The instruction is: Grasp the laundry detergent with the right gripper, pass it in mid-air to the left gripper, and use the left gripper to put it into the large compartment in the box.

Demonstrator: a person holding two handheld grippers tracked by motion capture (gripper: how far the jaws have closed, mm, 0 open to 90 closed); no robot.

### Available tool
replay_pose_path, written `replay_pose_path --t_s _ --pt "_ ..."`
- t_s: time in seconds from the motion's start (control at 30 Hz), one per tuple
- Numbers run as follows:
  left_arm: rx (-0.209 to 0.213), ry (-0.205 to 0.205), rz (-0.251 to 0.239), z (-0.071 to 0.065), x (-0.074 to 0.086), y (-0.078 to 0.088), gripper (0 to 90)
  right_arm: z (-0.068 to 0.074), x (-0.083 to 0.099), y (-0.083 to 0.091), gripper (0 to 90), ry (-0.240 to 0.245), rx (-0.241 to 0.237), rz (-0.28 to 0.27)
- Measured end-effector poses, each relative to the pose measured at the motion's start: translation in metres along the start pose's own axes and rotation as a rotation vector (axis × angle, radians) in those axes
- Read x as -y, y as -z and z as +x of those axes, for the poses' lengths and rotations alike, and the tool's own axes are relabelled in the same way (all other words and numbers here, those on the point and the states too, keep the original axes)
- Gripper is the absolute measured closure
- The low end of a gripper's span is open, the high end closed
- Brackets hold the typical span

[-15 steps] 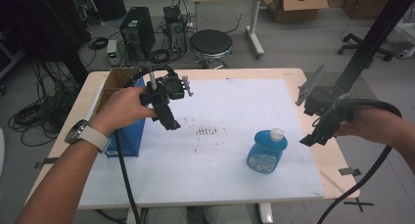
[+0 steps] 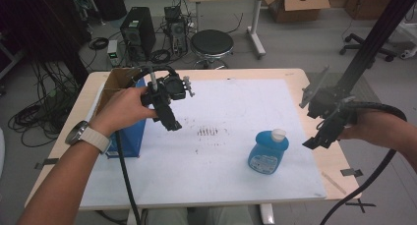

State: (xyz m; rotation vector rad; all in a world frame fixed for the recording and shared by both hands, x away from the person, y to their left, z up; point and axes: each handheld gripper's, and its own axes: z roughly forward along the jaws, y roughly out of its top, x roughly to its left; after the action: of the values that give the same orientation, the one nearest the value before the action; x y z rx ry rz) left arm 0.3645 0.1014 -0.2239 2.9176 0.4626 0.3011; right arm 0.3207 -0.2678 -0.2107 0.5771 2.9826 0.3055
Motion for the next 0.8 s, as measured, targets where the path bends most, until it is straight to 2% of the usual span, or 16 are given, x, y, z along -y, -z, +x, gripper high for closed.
replay_pose_path --t_s 0.23,0.53,0.8 --pt "-0.003 -0.002 0.004 -0.001 0.000 0.001 5.6 0.004 0.003 -0.002 6.1 -0.013 -0.008 -0.005" --pt "-0.004 0.000 0.001 0.000 0.000 0.001 5.6 0.008 0.011 -0.007 6.2 -0.061 -0.037 -0.022" --pt "-0.008 0.004 0.000 0.000 0.002 0.002 5.5 0.011 0.014 -0.014 6.1 -0.068 -0.044 -0.017"
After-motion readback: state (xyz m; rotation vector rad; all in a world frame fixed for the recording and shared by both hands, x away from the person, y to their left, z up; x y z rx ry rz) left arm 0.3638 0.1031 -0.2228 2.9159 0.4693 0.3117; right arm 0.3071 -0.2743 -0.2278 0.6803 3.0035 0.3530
